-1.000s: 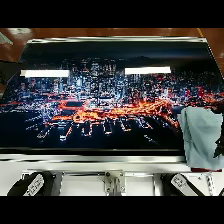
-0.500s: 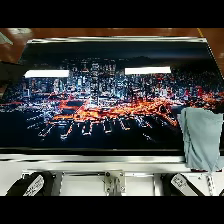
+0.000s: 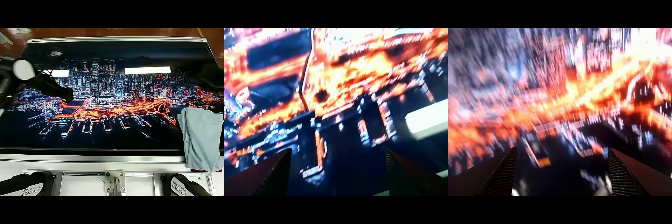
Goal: Fold the shirts.
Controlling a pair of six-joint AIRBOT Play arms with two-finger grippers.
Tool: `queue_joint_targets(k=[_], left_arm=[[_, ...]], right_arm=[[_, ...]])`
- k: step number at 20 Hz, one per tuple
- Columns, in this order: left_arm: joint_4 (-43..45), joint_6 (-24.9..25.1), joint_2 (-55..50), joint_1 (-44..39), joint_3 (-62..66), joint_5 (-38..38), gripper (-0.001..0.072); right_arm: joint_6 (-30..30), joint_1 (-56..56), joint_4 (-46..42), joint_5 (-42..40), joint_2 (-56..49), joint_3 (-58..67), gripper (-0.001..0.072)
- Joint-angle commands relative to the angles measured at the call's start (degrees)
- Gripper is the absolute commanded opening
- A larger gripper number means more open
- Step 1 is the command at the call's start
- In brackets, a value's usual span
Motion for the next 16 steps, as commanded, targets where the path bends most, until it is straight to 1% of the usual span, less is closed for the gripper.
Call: queue_joint_targets(k=[1,2,3,8,16], left_arm=[[3.0,-1.9,-7.3,-6.1,3.4,-5.8,0.0706],[0.0,-2.3,-7.9,-6.0,3.4,-5.8,0.0706],[-1.1,-3.0,-8.1,-5.9,3.4,-5.7,0.0706],[-0.4,-3.4,-8.1,-5.2,3.4,-5.5,0.0706],[-0.4,-3.4,-8.2,-4.8,3.4,-4.9,0.0706]], right_arm=[[8.6,20.1,-23.2,6.7,-4.3,-2.3,0.0692],[9.0,22.2,-23.5,7.5,-5.9,-3.1,0.0692],[9.1,23.8,-23.0,7.6,-7.3,-3.8,0.0693],[9.4,25.8,-22.6,4.4,-9.1,-3.9,0.0691],[9.4,25.8,-22.6,4.5,-9.1,-3.9,0.0691]])
